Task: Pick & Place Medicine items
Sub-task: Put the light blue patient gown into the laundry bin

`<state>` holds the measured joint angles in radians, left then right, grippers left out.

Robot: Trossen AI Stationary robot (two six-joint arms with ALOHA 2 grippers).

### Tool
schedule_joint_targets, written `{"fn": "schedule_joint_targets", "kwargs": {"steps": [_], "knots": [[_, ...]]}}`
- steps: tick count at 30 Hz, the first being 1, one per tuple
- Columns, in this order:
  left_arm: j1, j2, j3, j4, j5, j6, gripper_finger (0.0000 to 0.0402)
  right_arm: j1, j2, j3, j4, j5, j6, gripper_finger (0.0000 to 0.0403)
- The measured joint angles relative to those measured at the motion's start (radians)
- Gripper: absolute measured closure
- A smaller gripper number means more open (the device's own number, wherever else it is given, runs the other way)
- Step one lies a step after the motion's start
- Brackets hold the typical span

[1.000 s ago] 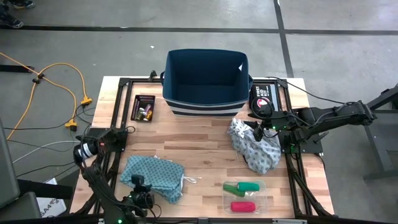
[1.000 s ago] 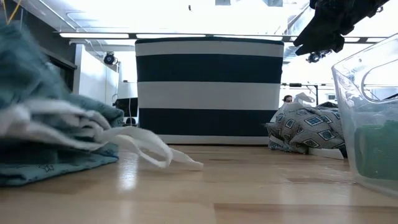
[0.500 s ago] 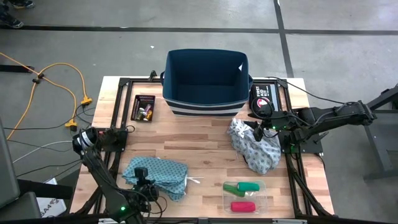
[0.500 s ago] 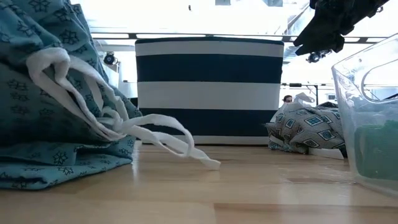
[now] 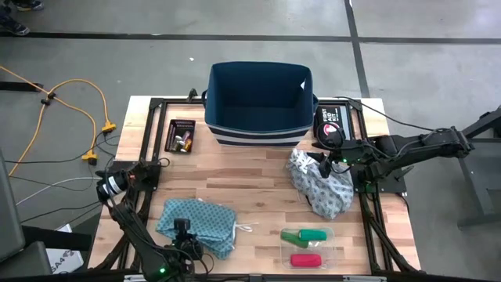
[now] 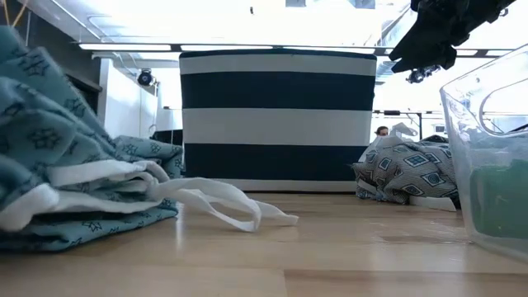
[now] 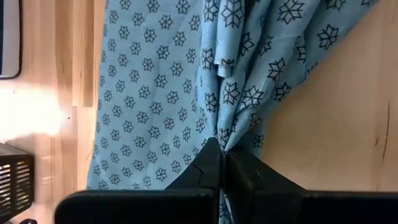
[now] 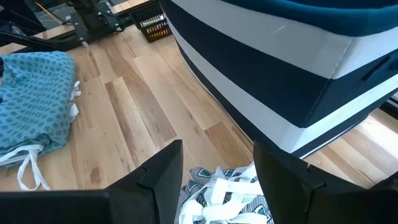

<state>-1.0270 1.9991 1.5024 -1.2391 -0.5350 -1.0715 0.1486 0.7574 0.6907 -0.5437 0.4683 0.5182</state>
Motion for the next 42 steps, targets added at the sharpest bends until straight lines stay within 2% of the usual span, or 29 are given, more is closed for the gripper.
{"fn": "schedule_joint_targets", "kwargs": {"steps": [8, 24, 42], "knots": [[-0.004, 0.006, 0.0, 0.017, 0.016, -0.017, 0.0392, 0.0, 0.0, 0.0, 0.001, 0.0, 0.0, 0.0219], [-0.002, 0.011, -0.001, 0.018, 0.015, 0.002, 0.0266, 0.0, 0.0, 0.0, 0.001, 0.0, 0.0, 0.0219], [0.01, 0.059, -0.002, 0.036, -0.026, 0.009, 0.0258, 0.0, 0.0, 0.0, 0.002, 0.0, 0.0, 0.0219]]}}
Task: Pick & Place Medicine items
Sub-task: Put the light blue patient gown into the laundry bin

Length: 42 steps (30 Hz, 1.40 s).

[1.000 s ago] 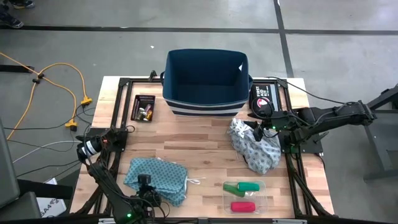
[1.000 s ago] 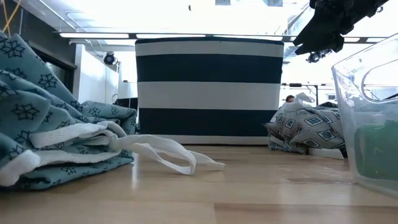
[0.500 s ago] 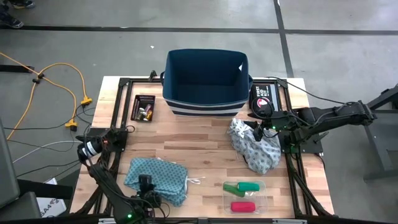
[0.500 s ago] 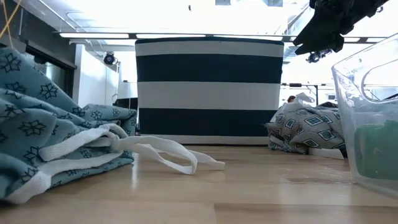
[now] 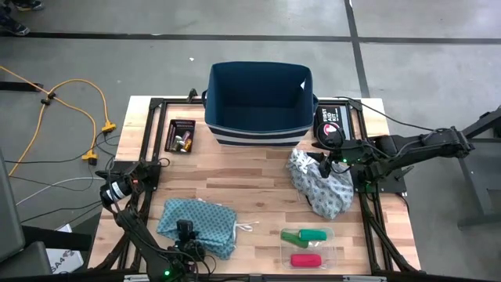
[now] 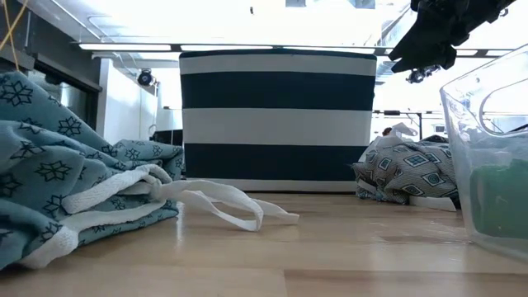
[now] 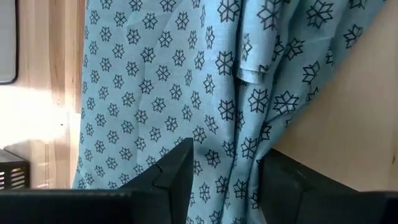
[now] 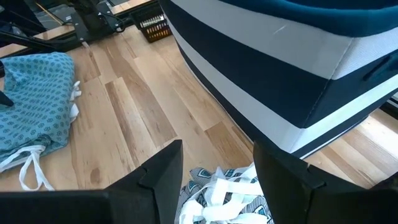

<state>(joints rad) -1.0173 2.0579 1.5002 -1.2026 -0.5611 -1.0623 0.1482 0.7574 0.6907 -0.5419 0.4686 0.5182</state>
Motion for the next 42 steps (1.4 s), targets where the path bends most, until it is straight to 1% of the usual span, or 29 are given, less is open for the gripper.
{"fn": "schedule_joint_targets", "kwargs": {"steps": [3, 5, 8, 13, 14, 19, 26, 29, 33, 36, 39, 42], "knots": [[0.006, 0.0, -0.012, 0.004, -0.002, -0.001, 0.0267, 0.0, 0.0, 0.0, 0.0, 0.0, 0.0, 0.0219], [0.01, 0.0, -0.013, 0.005, -0.002, -0.005, 0.028, 0.0, 0.0, 0.0, 0.0, 0.0, 0.0, 0.0219], [0.013, 0.0, -0.013, 0.007, -0.003, -0.004, 0.0313, 0.0, 0.0, 0.0, 0.0, 0.0, 0.0, 0.0219], [0.013, 0.0, -0.013, 0.006, -0.003, -0.004, 0.0384, 0.0, 0.0, 0.0, 0.0, 0.0, 0.0, 0.0219], [0.013, 0.0, -0.013, 0.006, -0.003, -0.004, 0.0391, 0.0, 0.0, 0.0, 0.0, 0.0, 0.0, 0.0219], [0.013, 0.0, -0.013, -0.006, -0.023, -0.003, 0.0397, 0.0, 0.0, 0.0, 0.0, 0.0, 0.0, 0.0219], [-0.003, -0.002, -0.01, -0.075, -0.134, -0.014, 0.0399, 0.0, 0.0, 0.0, 0.0, 0.0, 0.0, 0.0219], [-0.009, -0.002, 0.012, -0.146, -0.178, -0.042, 0.0399, 0.0, 0.0, 0.0, 0.0, 0.0, 0.0, 0.0219], [-0.007, -0.002, 0.075, -0.272, -0.209, -0.048, 0.04, 0.0, 0.0, 0.0, 0.0, 0.0, 0.0, 0.0219], [0.001, -0.002, 0.141, -0.368, -0.237, -0.025, 0.04, 0.0, 0.0, 0.0, 0.0, 0.0, 0.0, 0.0219], [0.015, -0.031, 0.169, -0.361, -0.268, 0.063, 0.04, 0.0, 0.0, 0.0, 0.0, 0.0, 0.0, 0.0219], [0.043, -0.08, 0.174, -0.37, -0.29, 0.09, 0.04, 0.0, 0.0, 0.0, 0.0, 0.0, 0.0, 0.0219]]}}
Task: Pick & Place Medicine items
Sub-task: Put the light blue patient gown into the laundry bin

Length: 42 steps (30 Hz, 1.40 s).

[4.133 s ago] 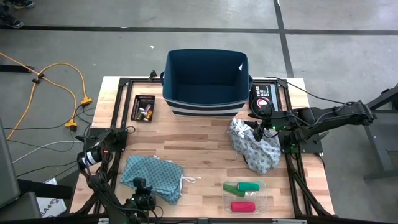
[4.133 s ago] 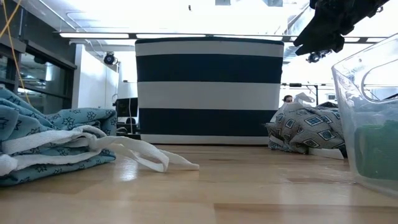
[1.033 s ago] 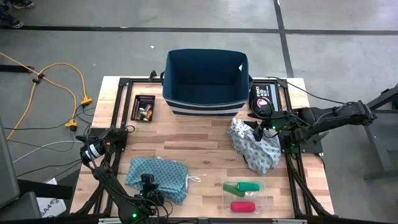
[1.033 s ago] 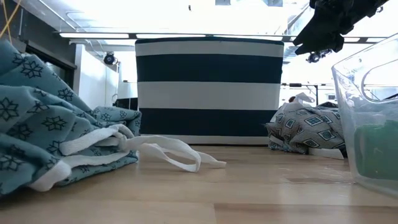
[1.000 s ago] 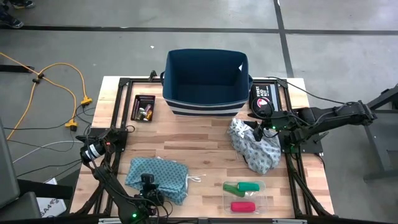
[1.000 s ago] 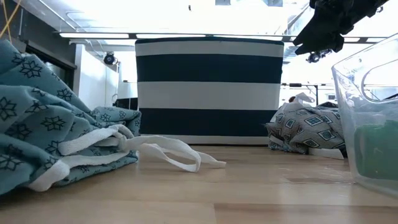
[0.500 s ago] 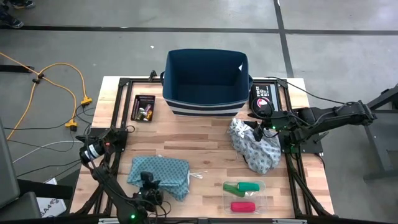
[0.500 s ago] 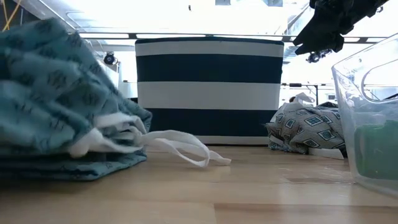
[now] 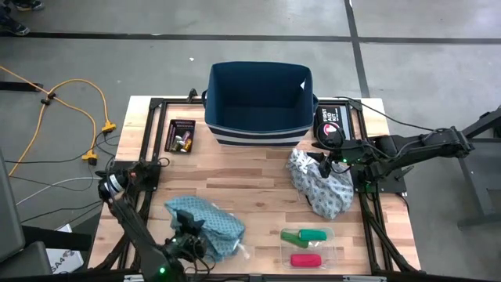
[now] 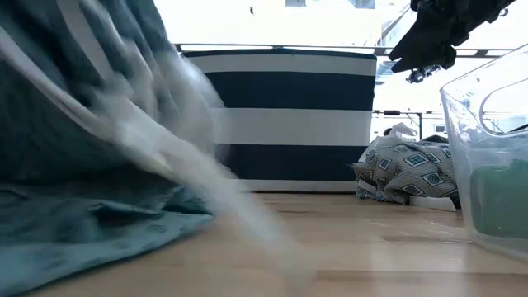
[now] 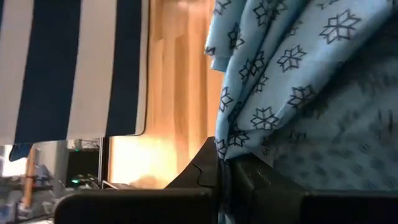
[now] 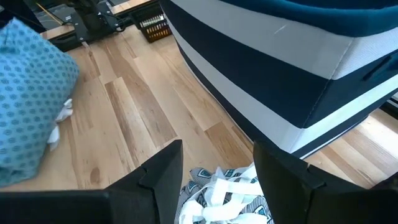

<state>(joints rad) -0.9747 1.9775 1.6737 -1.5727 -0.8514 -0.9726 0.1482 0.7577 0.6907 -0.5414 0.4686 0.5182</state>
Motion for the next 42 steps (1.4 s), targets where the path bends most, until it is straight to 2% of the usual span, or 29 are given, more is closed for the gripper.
{"fn": "schedule_joint_targets", "kwargs": {"steps": [12, 19, 26, 32, 35, 37, 42], "knots": [[0.168, -0.133, 0.0, 0.0, -0.093, 0.148, 0.0401, 0.0, 0.0, 0.0, 0.0, 0.0, 0.0, 0.0219], [0.205, -0.203, 0.001, 0.001, -0.229, 0.292, 0.0401, 0.0, 0.0, 0.0, 0.0, 0.0, 0.0, 0.0219], [0.246, -0.303, 0.002, 0.005, -0.252, 0.333, 0.0401, 0.0, 0.0, 0.0, 0.0, 0.0, 0.0, 0.0219], [0.301, -0.38, 0.014, 0.06, -0.308, 0.47, 0.0401, 0.0, 0.0, 0.0, 0.0, 0.0, 0.0, 0.0219], [0.344, -0.413, 0.05, 0.149, -0.336, 0.615, 0.0401, 0.0, 0.0, 0.0, 0.0, 0.0, 0.0, 0.0219], [0.383, -0.432, 0.074, 0.257, -0.347, 0.774, 0.0401, 0.0, 0.0, 0.0, 0.0, 0.0, 0.0, 0.0219], [0.503, -0.459, 0.108, 0.66, -0.351, 1.252, 0.0401, 0.0, 0.0, 0.0, 0.0, 0.0, 0.0, 0.0219]]}}
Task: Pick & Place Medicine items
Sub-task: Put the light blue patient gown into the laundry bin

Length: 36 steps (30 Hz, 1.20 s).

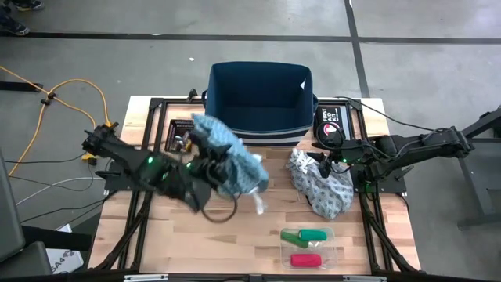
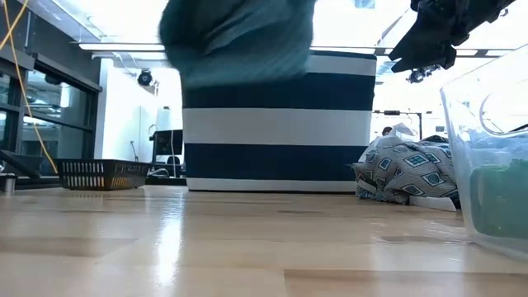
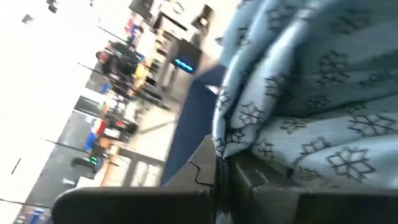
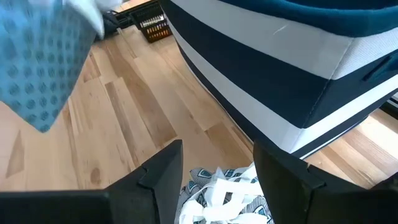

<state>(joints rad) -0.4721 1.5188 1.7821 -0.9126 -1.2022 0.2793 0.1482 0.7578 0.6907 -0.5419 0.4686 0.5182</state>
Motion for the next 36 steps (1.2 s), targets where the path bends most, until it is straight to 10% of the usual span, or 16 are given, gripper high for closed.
{"fn": "schedule_joint_targets", "kwargs": {"steps": [11, 25, 36], "knots": [[0.297, -0.003, 0.001, 0.742, 0.06, 0.802, 0.0401, 0.0, 0.0, 0.0, 0.0, 0.0, 0.0, 0.0219], [0.767, 0.077, 0.002, 0.528, 0.587, 0.507, 0.0401, 0.0, 0.0, 0.0, 0.0, 0.0, 0.0, 0.0219], [0.943, 0.298, 0.002, 0.506, 0.74, 0.421, 0.0401, 0.0, 0.0, 0.0, 0.008, 0.0, 0.0, 0.0219]]}}
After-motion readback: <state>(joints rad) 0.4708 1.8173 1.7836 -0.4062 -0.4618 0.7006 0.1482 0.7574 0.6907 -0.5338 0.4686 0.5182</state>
